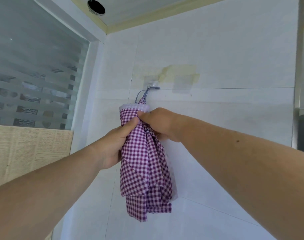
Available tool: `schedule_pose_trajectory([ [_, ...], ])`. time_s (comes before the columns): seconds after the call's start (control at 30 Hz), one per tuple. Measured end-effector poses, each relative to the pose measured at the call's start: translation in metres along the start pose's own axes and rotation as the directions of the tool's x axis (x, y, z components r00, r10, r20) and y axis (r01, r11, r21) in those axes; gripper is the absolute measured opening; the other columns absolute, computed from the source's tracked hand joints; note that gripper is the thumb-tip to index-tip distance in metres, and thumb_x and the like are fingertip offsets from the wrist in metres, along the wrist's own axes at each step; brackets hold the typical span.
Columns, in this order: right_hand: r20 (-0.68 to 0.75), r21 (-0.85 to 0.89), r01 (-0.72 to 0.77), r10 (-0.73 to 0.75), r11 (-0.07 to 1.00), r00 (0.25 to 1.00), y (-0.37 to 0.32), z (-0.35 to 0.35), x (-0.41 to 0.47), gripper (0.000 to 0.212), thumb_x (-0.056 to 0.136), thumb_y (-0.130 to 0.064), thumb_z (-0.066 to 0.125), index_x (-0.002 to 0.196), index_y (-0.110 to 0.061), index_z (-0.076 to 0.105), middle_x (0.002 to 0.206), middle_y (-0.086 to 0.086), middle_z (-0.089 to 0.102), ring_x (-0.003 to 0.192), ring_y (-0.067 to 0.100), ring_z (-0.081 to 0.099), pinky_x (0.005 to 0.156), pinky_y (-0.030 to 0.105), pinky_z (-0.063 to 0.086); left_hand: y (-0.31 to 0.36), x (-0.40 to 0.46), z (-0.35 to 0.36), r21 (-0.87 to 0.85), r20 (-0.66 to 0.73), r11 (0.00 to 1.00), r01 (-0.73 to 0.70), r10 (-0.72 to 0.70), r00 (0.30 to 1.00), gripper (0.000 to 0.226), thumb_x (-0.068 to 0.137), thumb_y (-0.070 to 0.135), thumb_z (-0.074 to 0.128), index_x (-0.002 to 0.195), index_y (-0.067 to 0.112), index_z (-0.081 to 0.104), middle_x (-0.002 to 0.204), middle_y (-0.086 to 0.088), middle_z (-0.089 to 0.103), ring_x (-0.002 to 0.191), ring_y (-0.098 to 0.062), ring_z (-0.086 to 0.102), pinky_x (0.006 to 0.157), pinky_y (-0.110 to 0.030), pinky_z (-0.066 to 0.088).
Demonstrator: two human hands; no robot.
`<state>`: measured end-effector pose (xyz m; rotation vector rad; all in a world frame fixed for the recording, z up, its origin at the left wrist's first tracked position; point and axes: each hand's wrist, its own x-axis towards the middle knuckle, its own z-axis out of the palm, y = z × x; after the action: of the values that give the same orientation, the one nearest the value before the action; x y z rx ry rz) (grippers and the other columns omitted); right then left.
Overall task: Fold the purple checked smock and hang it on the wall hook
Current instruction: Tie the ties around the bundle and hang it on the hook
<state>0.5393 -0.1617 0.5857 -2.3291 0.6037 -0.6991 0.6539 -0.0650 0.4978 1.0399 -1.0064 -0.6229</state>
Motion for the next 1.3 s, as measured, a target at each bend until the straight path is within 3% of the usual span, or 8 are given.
schedule_pose_trajectory([
  [0.13,0.101,0.148,0.04,-0.055,0.988,0.993,0.014,0.0,-0.007,0.055,0.096,-0.05,0.069,0.135,-0.011,0.063,0.117,0.005,0.077,0.102,0.022,0.076,0.095,0.039,0.061,-0.009,-0.005,-0.011,-0.086,0.013,0.996,0.029,-0.028,1.0,0.051,0.092,0.046,0.07,0.132,0.015,0.072,0.123,-0.012,0.078,0.107,-0.029,0.075,0.095,-0.045,0.056],
  [0.33,0.1,0.235,0.046,-0.071,0.971,0.992,0.009,0.005,-0.01,0.036,0.093,-0.029,0.078,0.123,-0.011,0.068,0.113,0.006,0.077,0.101,0.023,0.076,0.089,0.039,0.063,-0.007,-0.001,-0.024,0.025,-0.002,0.999,-0.034,0.034,0.999,0.049,0.091,0.038,0.077,0.136,0.021,0.066,0.122,-0.008,0.078,0.111,-0.027,0.076,0.099,-0.044,0.057],
  [0.5,-0.094,-0.072,0.145,-0.151,0.987,0.984,0.007,0.01,-0.011,0.022,0.091,-0.015,0.071,0.111,-0.006,0.072,0.104,0.013,0.077,0.094,0.027,0.075,0.08,0.044,0.065,-0.006,0.009,-0.017,0.242,-0.093,0.964,-0.115,0.141,0.986,0.046,0.096,0.032,0.078,0.136,0.017,0.062,0.114,-0.009,0.08,0.102,-0.028,0.078,0.094,-0.046,0.062],
  [0.67,-0.088,-0.025,0.061,-0.063,0.998,0.994,-0.004,0.008,-0.012,0.038,0.1,-0.047,0.062,0.111,-0.011,0.068,0.098,0.004,0.076,0.084,0.019,0.075,0.069,0.029,0.064,-0.013,-0.001,-0.021,0.069,-0.04,0.993,0.099,-0.096,0.995,0.048,0.099,0.058,0.061,0.127,0.022,0.074,0.118,-0.006,0.08,0.109,-0.027,0.076,0.1,-0.044,0.056],
  [0.83,-0.19,-0.063,0.026,-0.037,0.998,0.981,-0.016,0.008,0.003,0.057,0.106,-0.06,0.04,0.12,-0.01,0.063,0.1,0.007,0.072,0.088,0.024,0.073,0.084,0.038,0.063,-0.012,-0.003,-0.027,0.073,-0.053,0.996,0.042,-0.038,0.998,0.05,0.099,0.057,0.062,0.137,0.025,0.067,0.121,-0.004,0.079,0.111,-0.026,0.076,0.106,-0.047,0.054],
  [1.03,-0.27,-0.226,0.105,-0.166,0.968,0.948,-0.027,0.008,0.018,0.043,0.108,-0.037,0.044,0.12,-0.003,0.067,0.119,0.02,0.07,0.109,0.037,0.07,0.084,0.043,0.057,-0.008,0.003,-0.026,0.098,-0.053,0.994,0.043,-0.038,0.998,0.051,0.099,0.058,0.063,0.137,0.024,0.066,0.12,-0.005,0.079,0.11,-0.027,0.076,0.107,-0.048,0.055],
  [1.23,-0.274,-0.264,0.058,-0.132,0.963,0.952,-0.029,0.015,0.018,0.032,0.109,-0.014,0.042,0.133,-0.002,0.061,0.129,0.013,0.067,0.117,0.028,0.065,0.08,0.03,0.043,-0.015,0.004,-0.028,0.108,-0.05,0.994,0.025,-0.019,0.999,0.051,0.1,0.058,0.062,0.138,0.024,0.066,0.118,-0.003,0.08,0.107,-0.024,0.077,0.105,-0.046,0.056],
  [1.3,-0.304,-0.482,0.069,-0.24,0.874,0.922,-0.027,0.018,0.015,0.032,0.109,-0.008,0.041,0.136,-0.002,0.057,0.129,0.01,0.068,0.116,0.024,0.065,0.082,0.028,0.043,-0.013,0.003,-0.029,0.123,-0.056,0.992,0.006,0.001,0.998,0.049,0.101,0.058,0.06,0.137,0.024,0.066,0.118,-0.003,0.08,0.107,-0.024,0.078,0.104,-0.045,0.056],
])
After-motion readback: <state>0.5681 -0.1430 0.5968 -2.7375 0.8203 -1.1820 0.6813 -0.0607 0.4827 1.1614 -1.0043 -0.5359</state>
